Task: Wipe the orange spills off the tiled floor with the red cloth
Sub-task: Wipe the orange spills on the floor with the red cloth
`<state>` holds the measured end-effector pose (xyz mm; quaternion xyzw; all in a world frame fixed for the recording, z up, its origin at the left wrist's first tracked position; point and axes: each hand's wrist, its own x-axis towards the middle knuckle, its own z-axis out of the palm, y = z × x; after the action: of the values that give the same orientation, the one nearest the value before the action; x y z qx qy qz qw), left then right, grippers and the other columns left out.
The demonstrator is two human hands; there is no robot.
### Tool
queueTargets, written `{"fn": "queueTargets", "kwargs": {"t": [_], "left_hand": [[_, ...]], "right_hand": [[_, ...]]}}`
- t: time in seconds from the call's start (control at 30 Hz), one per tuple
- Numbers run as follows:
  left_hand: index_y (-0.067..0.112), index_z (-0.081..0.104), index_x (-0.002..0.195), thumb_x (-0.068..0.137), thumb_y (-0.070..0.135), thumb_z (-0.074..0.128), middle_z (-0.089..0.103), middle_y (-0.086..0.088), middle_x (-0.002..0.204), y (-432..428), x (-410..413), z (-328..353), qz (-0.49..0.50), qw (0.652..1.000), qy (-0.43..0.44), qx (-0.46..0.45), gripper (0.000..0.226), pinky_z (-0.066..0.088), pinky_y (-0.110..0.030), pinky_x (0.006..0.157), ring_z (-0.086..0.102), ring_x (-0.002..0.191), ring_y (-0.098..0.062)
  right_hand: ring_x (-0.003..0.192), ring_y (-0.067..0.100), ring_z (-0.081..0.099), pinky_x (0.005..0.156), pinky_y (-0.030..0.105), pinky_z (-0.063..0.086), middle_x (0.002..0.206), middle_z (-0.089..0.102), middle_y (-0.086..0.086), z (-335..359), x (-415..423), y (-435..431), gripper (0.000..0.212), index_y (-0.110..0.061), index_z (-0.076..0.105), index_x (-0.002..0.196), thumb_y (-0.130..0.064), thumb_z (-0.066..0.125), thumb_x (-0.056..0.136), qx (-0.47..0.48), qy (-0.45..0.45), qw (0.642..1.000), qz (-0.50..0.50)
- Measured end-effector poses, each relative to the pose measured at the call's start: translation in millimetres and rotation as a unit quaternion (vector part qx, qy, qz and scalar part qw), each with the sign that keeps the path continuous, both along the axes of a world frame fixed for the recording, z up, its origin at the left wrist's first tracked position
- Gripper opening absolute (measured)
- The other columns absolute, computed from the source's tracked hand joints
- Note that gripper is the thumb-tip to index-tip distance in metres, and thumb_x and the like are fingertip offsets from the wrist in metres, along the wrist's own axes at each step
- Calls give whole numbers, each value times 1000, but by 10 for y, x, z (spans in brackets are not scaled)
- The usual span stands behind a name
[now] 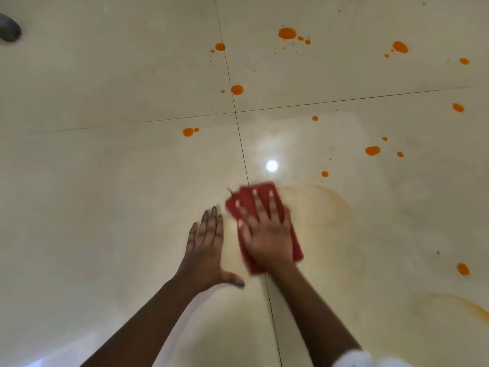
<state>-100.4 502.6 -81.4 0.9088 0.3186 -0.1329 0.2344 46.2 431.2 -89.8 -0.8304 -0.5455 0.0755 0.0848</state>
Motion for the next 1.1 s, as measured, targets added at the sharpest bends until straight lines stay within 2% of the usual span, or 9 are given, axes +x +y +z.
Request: {"fn": "queueTargets", "kwargs": {"t": [0.1, 0.2, 0.33, 0.43, 0.53, 0.67, 0.8, 0.9, 1.1], "left_hand": [[22, -22, 142, 38, 101, 31, -22, -10, 153, -11, -23, 12, -2, 1000, -23, 6, 141, -22, -34, 109, -26, 139, -19], [8, -5, 147, 41, 100, 32, -10, -13, 156, -13, -20, 24, 3, 1000, 2, 8, 145, -13, -37, 111, -14, 142, -23], [3, 4, 147, 42, 100, 28, -5, -13, 155, -20, 20, -30, 12, 1000, 19, 20, 145, -4, -41, 111, -3, 143, -27], [10, -5, 147, 41, 101, 32, -18, -6, 155, 0, -5, -40, 10, 1000, 4, 14, 145, -11, -38, 111, -14, 142, -22], [16, -19, 146, 39, 101, 35, -32, 1, 150, -3, -24, -25, 1, 1000, -8, 17, 146, -21, -35, 109, -29, 138, -18], [10, -4, 148, 41, 100, 33, -16, -5, 156, -9, -4, -31, 13, 1000, 10, 14, 145, -12, -36, 111, -14, 143, -21], [7, -3, 148, 41, 100, 30, -12, -8, 156, -18, 16, -37, 15, 1000, 18, 15, 145, -8, -38, 111, -8, 143, -23], [17, -14, 146, 42, 100, 35, -26, 0, 152, -6, -1, -24, 14, 1000, 0, -2, 141, -15, -35, 110, -18, 141, -19], [22, -44, 128, 38, 97, 37, -51, 0, 138, -15, 21, 38, 9, 1000, 3, 23, 143, -30, -34, 103, -44, 129, -16]], "right_hand": [[142, 31, 16, 109, 57, 18, 154, 23, 1, 32, 851, 227, 52, -42, 28, 142, -46, 21, 90, -26, -37, 989, -144], [144, 31, 4, 112, 57, 11, 158, 9, 1, 33, 924, -287, 51, -41, 13, 146, -43, 24, 96, -35, 13, 951, -307], [139, 37, 23, 107, 58, 19, 151, 30, 7, 16, -63, -254, 54, -37, 33, 141, -44, 31, 88, 3, -19, 988, -155], [142, 32, 17, 109, 56, 14, 153, 25, 1, 22, 268, 363, 52, -40, 33, 141, -45, 29, 89, -12, -5, 1000, -11], [143, 30, 10, 110, 54, 12, 156, 17, -1, 29, 1128, 435, 50, -44, 23, 143, -45, 27, 93, -48, -31, 985, -161], [143, 33, 6, 111, 57, 12, 157, 10, 2, 79, 1060, -401, 51, -41, 16, 146, -43, 27, 96, -40, 6, 943, -331], [140, 37, 18, 109, 58, 18, 153, 25, 6, 43, -105, -360, 56, -37, 27, 143, -45, 31, 88, -17, 7, 988, -154], [142, 32, 12, 110, 59, 16, 155, 21, 1, 45, 189, 256, 53, -41, 28, 142, -47, 24, 90, -26, -7, 1000, -15], [143, 34, -3, 112, 58, 7, 158, 2, 3, 58, 535, -227, 53, -41, 4, 146, -46, 17, 96, -52, 8, 958, -280]]}}
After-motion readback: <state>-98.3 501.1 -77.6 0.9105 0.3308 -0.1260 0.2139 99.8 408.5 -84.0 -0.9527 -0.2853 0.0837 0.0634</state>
